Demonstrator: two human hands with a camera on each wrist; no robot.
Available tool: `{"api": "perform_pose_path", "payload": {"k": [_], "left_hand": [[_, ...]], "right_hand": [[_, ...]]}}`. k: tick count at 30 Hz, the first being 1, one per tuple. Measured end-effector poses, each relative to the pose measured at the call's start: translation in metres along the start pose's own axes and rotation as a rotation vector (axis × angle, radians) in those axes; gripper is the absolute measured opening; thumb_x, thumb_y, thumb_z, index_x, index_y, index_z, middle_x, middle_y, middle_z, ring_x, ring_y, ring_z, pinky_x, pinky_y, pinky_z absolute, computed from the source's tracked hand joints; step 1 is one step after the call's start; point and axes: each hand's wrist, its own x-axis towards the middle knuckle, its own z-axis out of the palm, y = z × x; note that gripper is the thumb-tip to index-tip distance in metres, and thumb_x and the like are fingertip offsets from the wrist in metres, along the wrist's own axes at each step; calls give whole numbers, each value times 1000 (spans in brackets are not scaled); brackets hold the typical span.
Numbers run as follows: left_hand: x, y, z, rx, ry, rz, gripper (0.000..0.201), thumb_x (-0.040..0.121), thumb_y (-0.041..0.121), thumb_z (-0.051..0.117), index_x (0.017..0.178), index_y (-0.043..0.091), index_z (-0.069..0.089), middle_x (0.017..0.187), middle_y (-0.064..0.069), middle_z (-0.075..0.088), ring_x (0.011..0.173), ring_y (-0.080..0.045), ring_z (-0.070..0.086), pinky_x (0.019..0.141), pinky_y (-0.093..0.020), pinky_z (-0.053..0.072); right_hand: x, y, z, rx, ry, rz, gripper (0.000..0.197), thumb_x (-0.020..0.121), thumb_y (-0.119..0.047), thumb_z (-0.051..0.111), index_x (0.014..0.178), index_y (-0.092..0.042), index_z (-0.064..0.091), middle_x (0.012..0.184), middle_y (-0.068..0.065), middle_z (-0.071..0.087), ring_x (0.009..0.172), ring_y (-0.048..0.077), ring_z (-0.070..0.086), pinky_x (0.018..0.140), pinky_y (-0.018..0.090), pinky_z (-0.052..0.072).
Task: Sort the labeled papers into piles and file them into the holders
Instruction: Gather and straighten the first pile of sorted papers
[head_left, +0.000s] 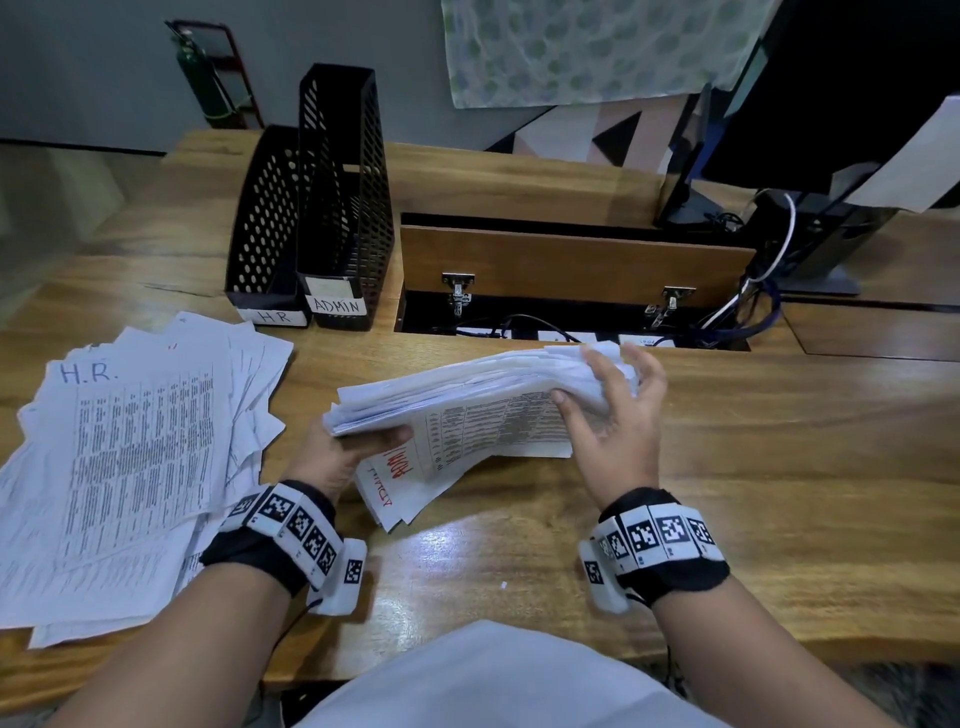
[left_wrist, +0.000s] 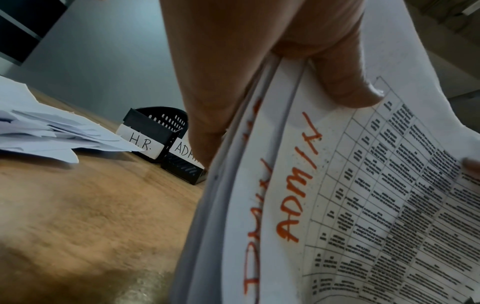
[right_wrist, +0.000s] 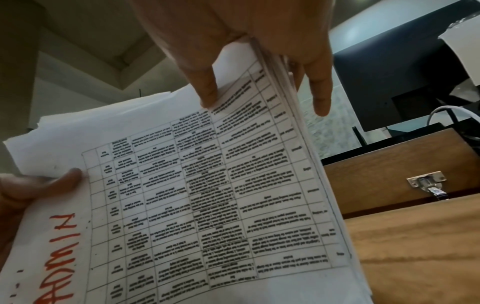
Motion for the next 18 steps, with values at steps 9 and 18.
{"api": "perform_pose_path", "payload": {"k": [9, 18], "left_hand": [[2, 4, 6, -10, -29, -11, 38, 49, 27, 85, 86, 21, 76, 92, -7, 75, 87, -26, 70, 86, -48, 51], [12, 8, 3, 0, 0, -16, 41, 42, 30, 84, 80, 19, 73, 83, -3, 75, 80, -22, 69, 80, -44, 49]], "right_hand": [[10, 3, 0, 33, -39, -90, 44, 76, -19, 81, 117, -26, 66, 149, 8, 25, 142, 16, 24, 114, 12, 19], [26, 32, 2, 539, -276, 525, 51, 60, 8, 84, 103, -11, 66, 87, -9, 75, 91, 14, 69, 72, 26, 56]]}}
